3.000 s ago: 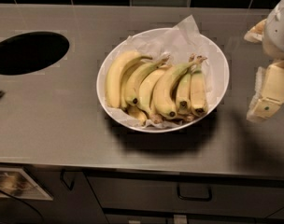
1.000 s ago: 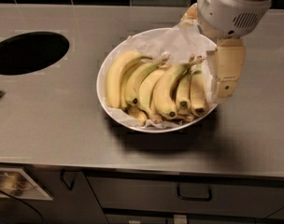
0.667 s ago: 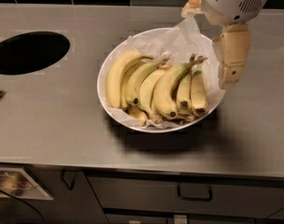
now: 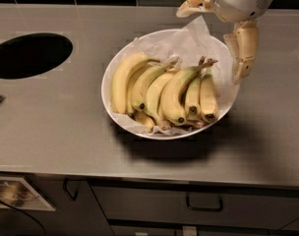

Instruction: Pick banana from white bowl

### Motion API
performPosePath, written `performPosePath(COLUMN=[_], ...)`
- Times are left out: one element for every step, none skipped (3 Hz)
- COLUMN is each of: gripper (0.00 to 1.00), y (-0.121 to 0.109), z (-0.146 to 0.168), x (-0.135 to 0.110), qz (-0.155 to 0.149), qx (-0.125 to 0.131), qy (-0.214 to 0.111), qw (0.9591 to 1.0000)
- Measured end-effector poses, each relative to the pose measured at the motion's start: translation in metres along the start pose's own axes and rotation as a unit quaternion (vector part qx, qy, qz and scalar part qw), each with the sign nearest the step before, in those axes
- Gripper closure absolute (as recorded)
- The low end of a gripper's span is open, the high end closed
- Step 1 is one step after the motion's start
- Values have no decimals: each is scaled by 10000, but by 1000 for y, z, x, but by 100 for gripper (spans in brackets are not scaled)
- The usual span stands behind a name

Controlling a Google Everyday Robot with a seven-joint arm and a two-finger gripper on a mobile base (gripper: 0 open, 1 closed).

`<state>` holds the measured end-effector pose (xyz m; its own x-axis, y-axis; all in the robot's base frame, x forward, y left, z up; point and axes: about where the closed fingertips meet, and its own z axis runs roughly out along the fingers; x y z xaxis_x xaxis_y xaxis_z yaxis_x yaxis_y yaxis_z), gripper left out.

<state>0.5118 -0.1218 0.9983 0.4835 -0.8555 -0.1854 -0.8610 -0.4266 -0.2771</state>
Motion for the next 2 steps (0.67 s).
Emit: performPosePath(gripper=[0,0], y=[-11,-19], z=[1,2], x=[-5,-6], qz=[-187,-204], qx=[197,332], qy=[-75,-81], qw=[9996,9992])
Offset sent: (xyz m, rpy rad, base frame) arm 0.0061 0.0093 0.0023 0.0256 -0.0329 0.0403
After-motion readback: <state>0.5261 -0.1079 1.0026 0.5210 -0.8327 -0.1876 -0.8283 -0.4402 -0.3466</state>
